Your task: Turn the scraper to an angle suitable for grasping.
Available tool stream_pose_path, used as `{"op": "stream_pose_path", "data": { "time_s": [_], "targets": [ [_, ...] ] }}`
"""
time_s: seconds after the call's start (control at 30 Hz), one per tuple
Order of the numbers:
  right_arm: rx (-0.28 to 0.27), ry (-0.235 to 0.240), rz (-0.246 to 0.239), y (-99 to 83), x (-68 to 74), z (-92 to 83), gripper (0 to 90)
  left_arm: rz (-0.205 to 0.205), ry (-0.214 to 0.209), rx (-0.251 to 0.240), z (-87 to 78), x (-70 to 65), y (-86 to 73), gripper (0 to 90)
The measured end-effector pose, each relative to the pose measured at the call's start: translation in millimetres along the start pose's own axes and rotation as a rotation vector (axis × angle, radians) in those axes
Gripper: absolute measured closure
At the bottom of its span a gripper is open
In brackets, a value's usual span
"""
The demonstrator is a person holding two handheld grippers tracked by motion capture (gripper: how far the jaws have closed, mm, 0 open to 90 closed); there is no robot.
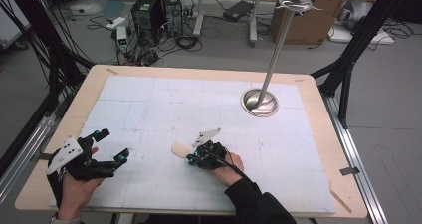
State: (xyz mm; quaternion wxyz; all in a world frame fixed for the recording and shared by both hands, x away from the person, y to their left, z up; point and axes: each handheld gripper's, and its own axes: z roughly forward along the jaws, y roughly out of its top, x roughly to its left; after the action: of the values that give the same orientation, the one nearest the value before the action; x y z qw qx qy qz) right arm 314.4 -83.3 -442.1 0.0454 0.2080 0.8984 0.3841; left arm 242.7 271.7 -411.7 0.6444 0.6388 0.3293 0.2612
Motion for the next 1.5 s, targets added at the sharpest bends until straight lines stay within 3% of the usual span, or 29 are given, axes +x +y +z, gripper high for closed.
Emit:
{"op": "stream_pose_path", "data": {
  "time_s": [0.23,0.73,0.83,0.9,1.0,1.2,1.5],
  "targets": [
    [0.010,-0.072,0.057,-5.3,-13.0,-8.1,90.0,0.004,0.000,0.001,-0.7,0.9,-0.1,1.7],
    [-0.011,-0.133,0.143,-30.1,-41.9,-34.7,90.0,0.003,0.013,-0.004,-7.2,1.5,0.9,1.7],
    [-0.019,-0.143,0.131,-29.9,-41.9,-36.5,90.0,0.003,0.015,-0.002,-7.2,1.5,0.8,1.7],
    [-0.063,-0.120,0.124,-27.5,-40.8,-37.5,90.0,0.005,0.016,-0.002,-7.0,1.3,0.9,1.7],
    [-0.120,-0.132,0.122,-22.4,-40.2,-39.5,90.0,0.005,0.016,0.000,-5.8,1.2,0.9,1.7],
    [-0.109,-0.129,0.155,-13.0,-45.6,-28.4,90.0,0.009,0.004,0.004,-0.5,-0.1,0.8,1.7],
    [-0.070,-0.101,0.138,16.1,-47.7,-1.3,90.0,0.005,0.000,0.003,-0.4,0.9,1.0,1.7]
  ]
}}
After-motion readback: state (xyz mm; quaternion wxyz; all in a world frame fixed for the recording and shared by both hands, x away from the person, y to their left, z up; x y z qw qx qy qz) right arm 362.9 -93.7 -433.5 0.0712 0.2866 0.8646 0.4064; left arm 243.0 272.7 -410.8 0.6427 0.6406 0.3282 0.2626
